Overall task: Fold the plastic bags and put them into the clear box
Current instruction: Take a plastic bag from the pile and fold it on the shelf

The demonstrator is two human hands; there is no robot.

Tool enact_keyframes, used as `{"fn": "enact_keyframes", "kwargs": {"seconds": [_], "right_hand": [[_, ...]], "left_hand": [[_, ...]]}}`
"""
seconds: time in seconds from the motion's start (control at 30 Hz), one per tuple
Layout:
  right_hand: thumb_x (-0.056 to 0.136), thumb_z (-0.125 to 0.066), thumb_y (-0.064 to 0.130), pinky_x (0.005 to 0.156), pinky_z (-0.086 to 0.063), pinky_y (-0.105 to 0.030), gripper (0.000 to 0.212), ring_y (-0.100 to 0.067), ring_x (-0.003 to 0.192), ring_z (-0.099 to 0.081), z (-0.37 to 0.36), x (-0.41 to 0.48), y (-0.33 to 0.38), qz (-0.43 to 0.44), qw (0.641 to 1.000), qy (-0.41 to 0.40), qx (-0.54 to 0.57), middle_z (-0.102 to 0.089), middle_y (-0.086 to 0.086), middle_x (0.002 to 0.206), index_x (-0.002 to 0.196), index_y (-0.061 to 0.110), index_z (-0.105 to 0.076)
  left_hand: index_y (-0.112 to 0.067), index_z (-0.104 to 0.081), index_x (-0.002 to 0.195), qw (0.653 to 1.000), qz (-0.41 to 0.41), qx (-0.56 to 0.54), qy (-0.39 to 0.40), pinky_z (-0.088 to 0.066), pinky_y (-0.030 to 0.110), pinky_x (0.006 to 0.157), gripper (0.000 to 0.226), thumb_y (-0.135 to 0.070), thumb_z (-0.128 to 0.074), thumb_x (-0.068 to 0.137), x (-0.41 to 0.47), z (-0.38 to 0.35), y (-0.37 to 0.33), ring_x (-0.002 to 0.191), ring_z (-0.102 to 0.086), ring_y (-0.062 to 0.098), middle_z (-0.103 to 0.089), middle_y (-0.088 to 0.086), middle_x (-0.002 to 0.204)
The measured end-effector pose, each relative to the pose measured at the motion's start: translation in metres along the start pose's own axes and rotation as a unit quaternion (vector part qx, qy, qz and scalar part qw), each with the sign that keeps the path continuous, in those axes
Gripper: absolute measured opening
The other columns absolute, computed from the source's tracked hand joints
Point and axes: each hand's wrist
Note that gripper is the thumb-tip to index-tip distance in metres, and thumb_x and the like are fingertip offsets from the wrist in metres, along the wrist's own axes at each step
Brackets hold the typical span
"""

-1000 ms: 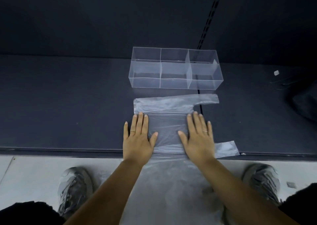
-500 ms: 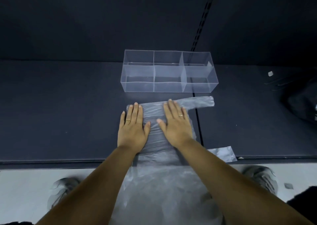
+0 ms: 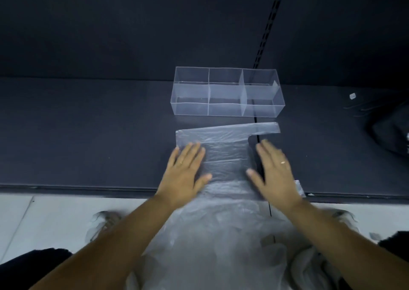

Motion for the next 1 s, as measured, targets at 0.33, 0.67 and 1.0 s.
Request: {"fn": "enact_keyframes", "kwargs": {"seconds": [0.33,0.67,1.0], "right_hand": [[0.058,-0.087,0.003,0.076,-0.055,-0.040,0.032,-0.032,0.084,-0.067,-0.011,-0.050,0.046,0.082,0.996,0.022,-0.002,-0.070,-0.008,0.098,0.085,0.008,-0.072],[0.092,-0.059,0.015,0.064,-0.051,-0.034,0.011,-0.020,0.065,-0.062,0.054,-0.021,-0.013,-0.121,0.984,0.106,0.076,-0.068,0.000,0.070,0.082,0.017,-0.056],[0.072,-0.079,0.045,0.098,-0.038,-0.032,0.055,-0.010,0.106,-0.046,0.055,0.007,-0.022,-0.094,0.937,0.328,0.076,-0.051,0.011,0.107,0.120,0.036,-0.053]], "left_hand": [[-0.011,-0.072,0.112,0.998,-0.034,0.033,-0.042,-0.053,0.041,0.088,0.064,-0.016,-0.092,0.051,-0.075,-0.021,-0.022,0.107,-0.066,0.019,-0.068,0.004,0.119],[-0.014,-0.074,0.093,0.946,0.207,-0.250,-0.021,-0.042,0.021,0.070,0.013,-0.022,-0.064,0.091,-0.058,0.017,0.003,0.083,-0.065,0.015,-0.072,-0.003,0.089],[-0.021,-0.075,0.083,0.833,0.314,-0.453,0.041,-0.041,0.006,0.064,0.007,-0.028,-0.074,0.082,-0.022,0.050,0.026,0.077,-0.060,-0.001,-0.071,-0.011,0.084]]}}
Point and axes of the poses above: each hand's wrist, its own x-axis towards the middle knuckle, its own z-axis out of the back of the hand, y = z × x
